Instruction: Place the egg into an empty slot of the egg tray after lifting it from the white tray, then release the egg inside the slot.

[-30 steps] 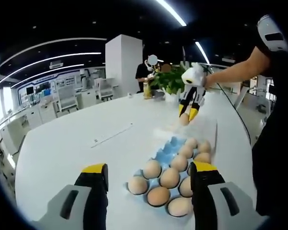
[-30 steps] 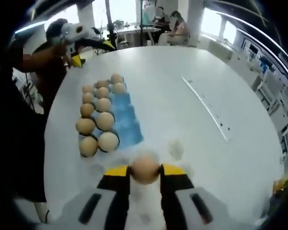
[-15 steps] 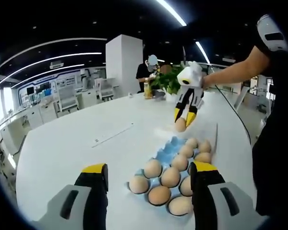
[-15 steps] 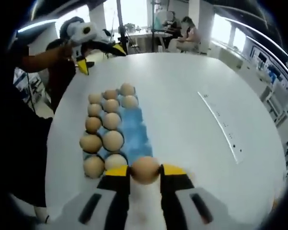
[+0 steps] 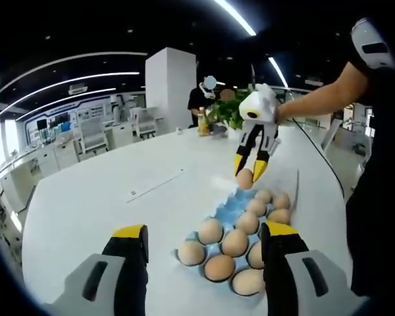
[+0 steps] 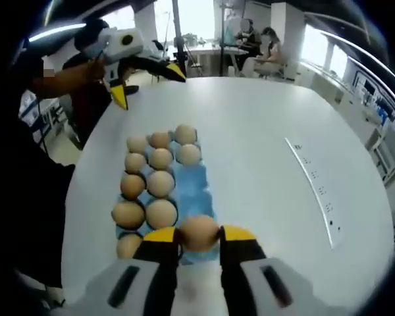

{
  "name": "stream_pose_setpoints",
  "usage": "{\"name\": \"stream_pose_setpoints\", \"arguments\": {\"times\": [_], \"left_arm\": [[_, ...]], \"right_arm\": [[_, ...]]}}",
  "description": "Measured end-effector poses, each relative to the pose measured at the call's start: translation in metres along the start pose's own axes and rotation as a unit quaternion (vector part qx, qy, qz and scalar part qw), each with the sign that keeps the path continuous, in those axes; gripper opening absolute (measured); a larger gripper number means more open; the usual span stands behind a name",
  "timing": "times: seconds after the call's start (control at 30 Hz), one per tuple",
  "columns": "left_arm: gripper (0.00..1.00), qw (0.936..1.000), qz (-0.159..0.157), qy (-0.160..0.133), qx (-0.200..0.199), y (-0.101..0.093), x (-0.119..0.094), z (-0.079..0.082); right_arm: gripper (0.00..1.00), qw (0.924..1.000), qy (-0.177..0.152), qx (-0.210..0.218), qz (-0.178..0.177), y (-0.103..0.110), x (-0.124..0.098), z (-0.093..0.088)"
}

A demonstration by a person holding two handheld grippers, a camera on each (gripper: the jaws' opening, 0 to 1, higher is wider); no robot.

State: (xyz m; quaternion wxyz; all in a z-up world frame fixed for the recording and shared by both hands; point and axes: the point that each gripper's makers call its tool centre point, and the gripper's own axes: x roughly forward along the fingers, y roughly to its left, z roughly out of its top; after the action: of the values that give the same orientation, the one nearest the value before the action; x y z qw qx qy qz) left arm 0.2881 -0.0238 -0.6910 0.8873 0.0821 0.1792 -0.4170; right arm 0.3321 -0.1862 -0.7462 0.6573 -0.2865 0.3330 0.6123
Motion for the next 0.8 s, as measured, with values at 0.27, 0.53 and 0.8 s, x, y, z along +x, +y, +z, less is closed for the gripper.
{"name": "stream_pose_setpoints", "arguments": {"times": [0.27, 0.53, 0.8], "left_arm": [[0.72, 1.0, -0.001, 0.003, 0.0, 0.001, 0.0, -0.002], [0.72, 1.0, -0.002, 0.004, 0.0, 0.0, 0.001, -0.003], [0.72, 1.0, -0.002, 0.004, 0.0, 0.0, 0.0, -0.002]], "right_arm": [[0.24, 0.9999, -0.011, -0.01, 0.01, 0.004, 0.009, 0.015], [0.24, 0.9996, -0.017, -0.016, 0.015, 0.007, 0.018, 0.025], [0.24, 0.9993, -0.021, -0.02, 0.024, 0.011, 0.028, 0.034]]}}
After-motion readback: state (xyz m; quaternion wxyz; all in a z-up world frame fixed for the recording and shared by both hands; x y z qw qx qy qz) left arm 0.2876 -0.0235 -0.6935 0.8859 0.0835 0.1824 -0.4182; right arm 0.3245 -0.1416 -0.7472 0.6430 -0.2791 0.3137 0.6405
